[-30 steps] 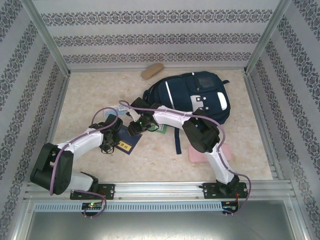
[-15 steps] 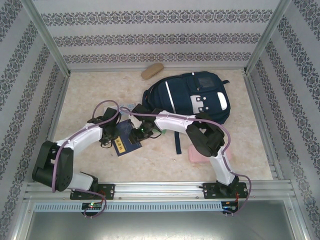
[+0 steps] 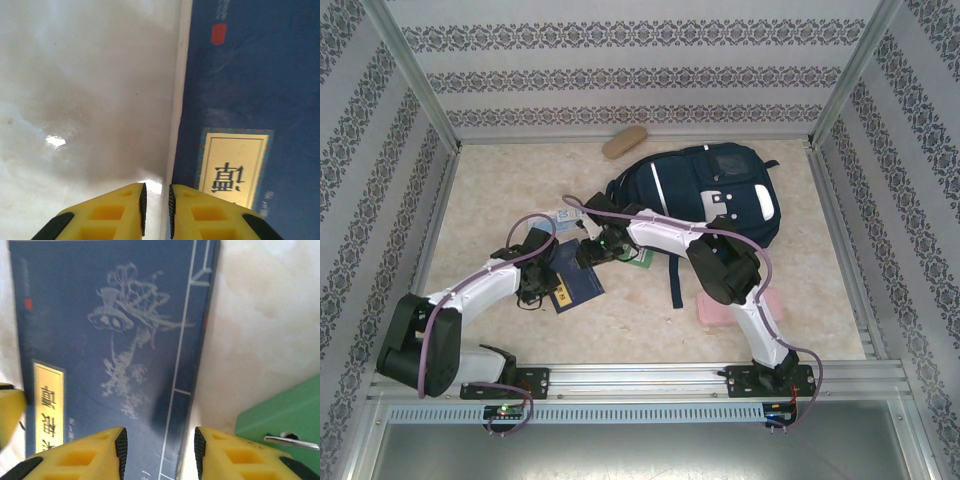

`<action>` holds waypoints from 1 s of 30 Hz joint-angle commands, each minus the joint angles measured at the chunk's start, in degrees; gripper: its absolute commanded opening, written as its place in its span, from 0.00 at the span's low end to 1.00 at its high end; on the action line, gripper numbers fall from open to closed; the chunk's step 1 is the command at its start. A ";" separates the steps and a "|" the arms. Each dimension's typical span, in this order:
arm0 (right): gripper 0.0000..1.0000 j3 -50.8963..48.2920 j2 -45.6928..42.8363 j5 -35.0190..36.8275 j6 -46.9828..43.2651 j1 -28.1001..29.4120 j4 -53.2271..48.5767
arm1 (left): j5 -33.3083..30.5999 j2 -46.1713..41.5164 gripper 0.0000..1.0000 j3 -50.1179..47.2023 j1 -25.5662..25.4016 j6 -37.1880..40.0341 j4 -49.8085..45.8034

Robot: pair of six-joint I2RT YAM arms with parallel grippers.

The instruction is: Pack the student bag

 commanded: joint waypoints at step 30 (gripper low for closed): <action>0.38 -8.16 -8.09 -5.11 7.30 -0.95 3.61 | 0.02 6.63 0.18 0.16 -2.58 0.53 2.54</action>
